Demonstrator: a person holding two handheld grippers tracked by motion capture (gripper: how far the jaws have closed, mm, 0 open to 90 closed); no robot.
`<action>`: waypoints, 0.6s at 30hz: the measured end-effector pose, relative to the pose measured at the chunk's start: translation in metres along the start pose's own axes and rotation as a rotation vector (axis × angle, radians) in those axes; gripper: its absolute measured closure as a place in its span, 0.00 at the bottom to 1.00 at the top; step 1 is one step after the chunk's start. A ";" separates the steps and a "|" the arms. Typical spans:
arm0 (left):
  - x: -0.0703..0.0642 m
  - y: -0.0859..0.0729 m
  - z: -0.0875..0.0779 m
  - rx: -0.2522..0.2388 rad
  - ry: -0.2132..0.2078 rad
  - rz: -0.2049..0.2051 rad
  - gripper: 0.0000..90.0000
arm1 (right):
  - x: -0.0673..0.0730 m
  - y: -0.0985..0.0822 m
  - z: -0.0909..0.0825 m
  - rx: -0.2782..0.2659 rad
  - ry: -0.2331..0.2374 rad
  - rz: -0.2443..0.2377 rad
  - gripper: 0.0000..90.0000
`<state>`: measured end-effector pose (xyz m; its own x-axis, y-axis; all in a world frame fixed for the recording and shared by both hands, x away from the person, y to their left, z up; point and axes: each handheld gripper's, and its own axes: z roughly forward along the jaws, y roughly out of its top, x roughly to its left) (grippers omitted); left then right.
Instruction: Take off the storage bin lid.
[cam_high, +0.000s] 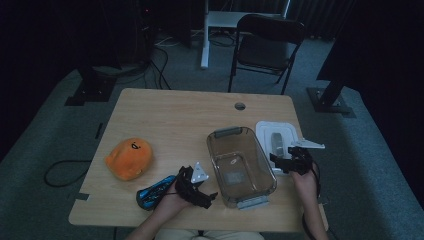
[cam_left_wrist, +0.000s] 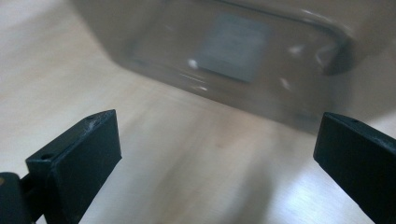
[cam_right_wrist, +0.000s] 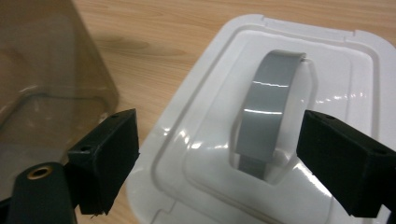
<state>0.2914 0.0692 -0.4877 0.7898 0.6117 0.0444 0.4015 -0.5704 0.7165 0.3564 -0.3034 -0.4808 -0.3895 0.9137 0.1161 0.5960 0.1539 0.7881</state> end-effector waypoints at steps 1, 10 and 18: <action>0.003 0.003 -0.001 0.001 0.011 0.001 0.01 | 0.001 -0.001 -0.001 -0.005 -0.003 0.000 0.14; 0.022 0.018 0.002 -0.006 0.069 -0.004 0.01 | 0.010 -0.027 -0.008 0.011 0.037 -0.027 0.15; 0.034 0.025 0.007 0.001 0.036 -0.020 0.01 | 0.031 -0.042 -0.008 0.063 0.105 -0.088 0.15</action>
<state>0.3319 0.0720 -0.4736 0.7642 0.6426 0.0553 0.4178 -0.5585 0.7166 0.3144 -0.2845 -0.5054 -0.5117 0.8517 0.1134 0.5979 0.2581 0.7589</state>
